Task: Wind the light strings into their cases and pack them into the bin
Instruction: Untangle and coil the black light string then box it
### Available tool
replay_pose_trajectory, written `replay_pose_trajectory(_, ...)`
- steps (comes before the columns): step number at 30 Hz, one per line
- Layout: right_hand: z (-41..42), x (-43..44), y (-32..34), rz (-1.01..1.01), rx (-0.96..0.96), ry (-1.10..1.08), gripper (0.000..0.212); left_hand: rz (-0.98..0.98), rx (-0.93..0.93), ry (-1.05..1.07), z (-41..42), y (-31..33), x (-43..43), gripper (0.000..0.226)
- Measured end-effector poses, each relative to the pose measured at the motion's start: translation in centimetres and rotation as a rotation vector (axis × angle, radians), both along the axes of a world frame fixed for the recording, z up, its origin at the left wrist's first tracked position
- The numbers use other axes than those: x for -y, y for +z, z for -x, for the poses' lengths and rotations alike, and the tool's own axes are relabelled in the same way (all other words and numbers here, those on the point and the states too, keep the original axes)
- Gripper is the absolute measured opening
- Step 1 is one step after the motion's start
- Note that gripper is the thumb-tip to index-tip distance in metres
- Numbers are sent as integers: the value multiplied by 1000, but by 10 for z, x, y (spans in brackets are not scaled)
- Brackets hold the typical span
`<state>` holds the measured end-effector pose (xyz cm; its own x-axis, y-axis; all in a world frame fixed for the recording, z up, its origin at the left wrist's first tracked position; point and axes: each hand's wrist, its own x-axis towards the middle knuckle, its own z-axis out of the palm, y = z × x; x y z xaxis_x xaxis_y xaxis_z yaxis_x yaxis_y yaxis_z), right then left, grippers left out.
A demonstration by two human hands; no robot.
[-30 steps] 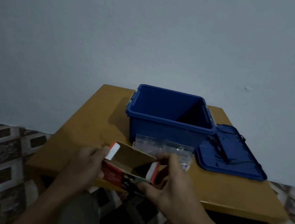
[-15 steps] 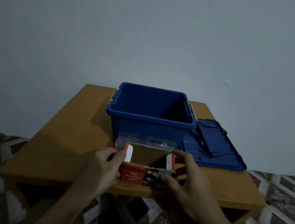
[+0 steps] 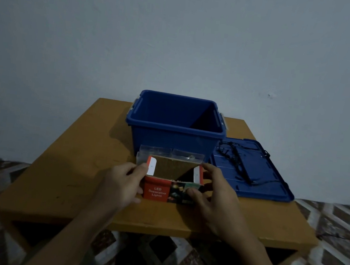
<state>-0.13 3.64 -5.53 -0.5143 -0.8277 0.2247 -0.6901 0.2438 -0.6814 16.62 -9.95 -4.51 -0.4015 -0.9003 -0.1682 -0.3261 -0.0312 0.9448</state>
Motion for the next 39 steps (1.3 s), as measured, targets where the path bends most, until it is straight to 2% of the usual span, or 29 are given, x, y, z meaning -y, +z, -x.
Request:
replay_pose_trajectory(8,1,-6,-5,1,21,12,57,-42,-9,64,3,5,-3,25)
replay_pose_trajectory(11,4,-15,-6,-17,-11,17,57,207,37,89,-3,8,-9,18)
replay_pose_trajectory(14,15,-27,-6,-33,-48,-9,50,472,-28,76,-6,19,-15,5)
replay_pose_trajectory(16,27,-36,-5,-25,-78,-29,40,596,-83,26,-1,30,-18,5)
replay_pose_trajectory(21,75,-54,7,-14,-158,-160,21,724,-112,-163,41,68,-33,9)
replay_pose_trajectory(24,115,-57,14,-95,-223,-227,22,759,-91,-359,84,85,-42,12)
replay_pose_trajectory(27,152,-53,16,-221,-310,-252,30,776,30,-570,134,86,-46,17)
replay_pose_trajectory(30,173,-46,16,-391,-393,-226,37,803,236,-755,184,74,-50,27)
replay_pose_trajectory(33,182,-40,17,-513,-438,-208,33,799,467,-920,222,55,-57,35)
replay_pose_trajectory(34,186,-38,16,-528,-447,-204,29,799,530,-961,232,49,-61,32)
replay_pose_trajectory(36,193,-37,11,-545,-464,-195,22,820,641,-988,245,39,-68,9)
replay_pose_trajectory(37,197,-36,7,-543,-468,-189,20,822,668,-987,249,34,-70,4)
replay_pose_trajectory(39,203,-37,2,-516,-450,-179,20,813,690,-988,254,27,-73,18)
